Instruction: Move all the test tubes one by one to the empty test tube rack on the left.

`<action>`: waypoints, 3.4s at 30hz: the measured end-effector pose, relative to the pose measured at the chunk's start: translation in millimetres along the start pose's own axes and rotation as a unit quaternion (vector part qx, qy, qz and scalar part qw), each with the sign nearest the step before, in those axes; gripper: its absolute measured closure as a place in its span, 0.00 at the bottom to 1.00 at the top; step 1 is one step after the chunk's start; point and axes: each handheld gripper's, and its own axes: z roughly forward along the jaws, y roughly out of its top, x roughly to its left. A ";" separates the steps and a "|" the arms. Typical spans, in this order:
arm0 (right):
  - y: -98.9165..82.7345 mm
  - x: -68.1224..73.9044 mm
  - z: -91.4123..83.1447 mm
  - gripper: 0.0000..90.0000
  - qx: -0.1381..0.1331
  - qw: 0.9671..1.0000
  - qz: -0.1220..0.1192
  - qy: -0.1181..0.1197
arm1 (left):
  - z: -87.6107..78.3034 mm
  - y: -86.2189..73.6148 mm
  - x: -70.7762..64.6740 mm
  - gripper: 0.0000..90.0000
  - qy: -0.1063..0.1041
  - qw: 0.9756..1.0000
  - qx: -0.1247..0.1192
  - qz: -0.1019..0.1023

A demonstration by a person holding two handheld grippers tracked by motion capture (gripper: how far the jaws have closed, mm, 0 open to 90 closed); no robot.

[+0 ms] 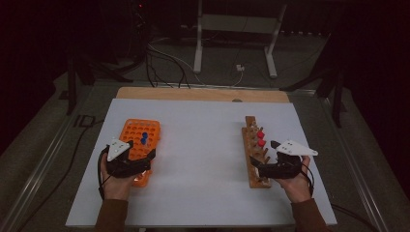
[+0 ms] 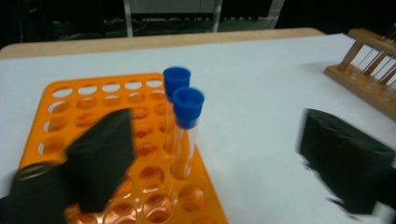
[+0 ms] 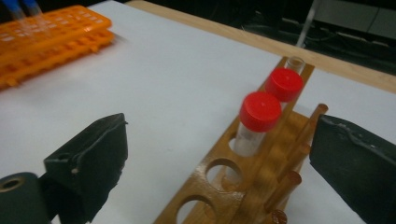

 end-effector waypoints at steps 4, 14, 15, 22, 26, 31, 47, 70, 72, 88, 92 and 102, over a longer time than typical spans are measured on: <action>-0.6 -5.2 7.4 0.20 0.010 1.000 0.011 -0.013 | -3.9 3.6 -7.5 0.00 -0.001 1.000 -0.015 0.011; -2.4 -16.4 21.9 0.69 0.029 0.999 0.029 -0.027 | -6.8 9.6 -20.0 0.01 -0.017 0.999 -0.027 0.024; -2.6 -16.8 22.9 0.71 0.028 0.999 0.031 -0.026 | -6.9 10.1 -21.7 0.01 -0.017 0.999 -0.029 0.026; -2.9 -19.0 27.4 0.81 0.028 0.999 0.036 -0.023 | -6.5 14.8 -33.4 0.01 -0.019 0.998 -0.032 0.043; -2.6 -18.9 27.3 0.83 0.026 0.999 0.033 -0.021 | -5.0 17.3 -38.9 0.01 -0.023 0.998 -0.033 0.050; 1.1 -18.9 22.7 0.83 0.016 0.999 0.032 -0.021 | -1.5 20.2 -45.3 0.01 -0.034 0.997 -0.035 0.051; 26.6 -17.2 -3.2 0.83 -0.011 1.000 0.012 -0.021 | 8.7 31.4 -64.7 0.01 -0.061 0.995 -0.042 0.059; 44.8 5.3 -3.8 0.83 -0.028 0.999 -0.014 0.012 | 29.7 40.8 -102.4 0.03 -0.108 0.988 -0.064 0.092; 45.2 9.3 -1.6 0.83 -0.027 0.999 -0.018 0.017 | 33.2 40.8 -108.3 0.03 -0.111 0.986 -0.065 0.104; 51.3 42.1 15.0 0.83 -0.023 0.997 -0.035 0.061 | 56.4 35.7 -153.4 0.09 -0.133 0.982 -0.034 0.133; 53.4 49.1 18.3 0.83 -0.022 0.997 -0.040 0.069 | 61.0 34.2 -161.8 0.16 -0.142 0.980 -0.028 0.138; 56.4 62.1 27.5 0.83 -0.018 0.995 -0.042 0.087 | 71.9 30.4 -174.7 0.31 -0.140 0.979 -0.014 0.147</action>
